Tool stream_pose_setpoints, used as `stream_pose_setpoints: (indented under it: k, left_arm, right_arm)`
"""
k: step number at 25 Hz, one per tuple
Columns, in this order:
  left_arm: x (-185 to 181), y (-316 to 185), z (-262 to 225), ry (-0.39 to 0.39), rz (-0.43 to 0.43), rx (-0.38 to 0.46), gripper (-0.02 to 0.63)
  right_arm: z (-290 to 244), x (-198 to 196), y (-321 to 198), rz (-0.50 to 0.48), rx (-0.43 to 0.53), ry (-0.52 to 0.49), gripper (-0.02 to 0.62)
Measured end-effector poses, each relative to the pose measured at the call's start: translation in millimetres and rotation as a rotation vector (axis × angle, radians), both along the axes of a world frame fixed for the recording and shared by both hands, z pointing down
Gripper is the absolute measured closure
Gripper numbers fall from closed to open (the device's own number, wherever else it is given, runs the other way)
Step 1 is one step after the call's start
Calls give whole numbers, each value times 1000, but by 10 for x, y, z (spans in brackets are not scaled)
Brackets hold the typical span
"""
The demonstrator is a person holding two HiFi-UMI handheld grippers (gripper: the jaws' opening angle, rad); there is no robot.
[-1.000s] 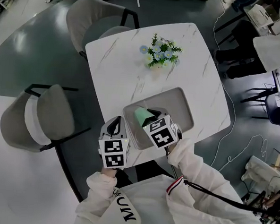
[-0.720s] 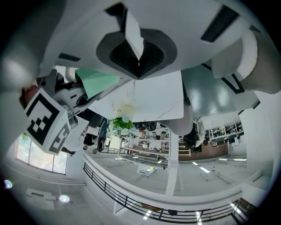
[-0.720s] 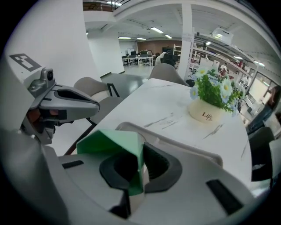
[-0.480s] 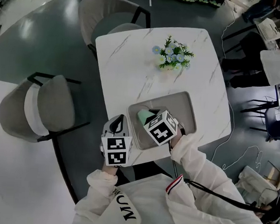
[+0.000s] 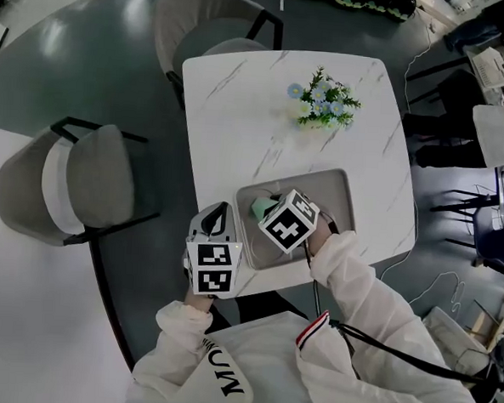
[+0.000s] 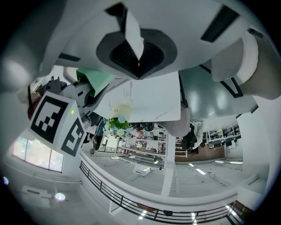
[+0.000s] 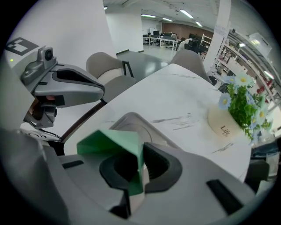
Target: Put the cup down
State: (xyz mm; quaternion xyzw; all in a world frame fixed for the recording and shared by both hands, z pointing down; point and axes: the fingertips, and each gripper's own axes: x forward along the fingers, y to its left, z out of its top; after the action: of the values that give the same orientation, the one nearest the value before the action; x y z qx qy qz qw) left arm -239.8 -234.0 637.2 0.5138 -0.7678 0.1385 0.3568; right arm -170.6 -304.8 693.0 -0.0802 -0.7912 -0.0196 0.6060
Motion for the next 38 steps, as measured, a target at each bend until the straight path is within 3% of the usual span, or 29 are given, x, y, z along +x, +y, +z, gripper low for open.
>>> stream_pose_setpoints:
  k: [22,38]
  left_arm:
    - [-135,131,55,35,-81,22,595]
    - [-160,203,35,46,-88,29,596]
  right_arm:
    - [158,-203,49,-191,55,198,575]
    - [151,-221,54,-221,67,213,575]
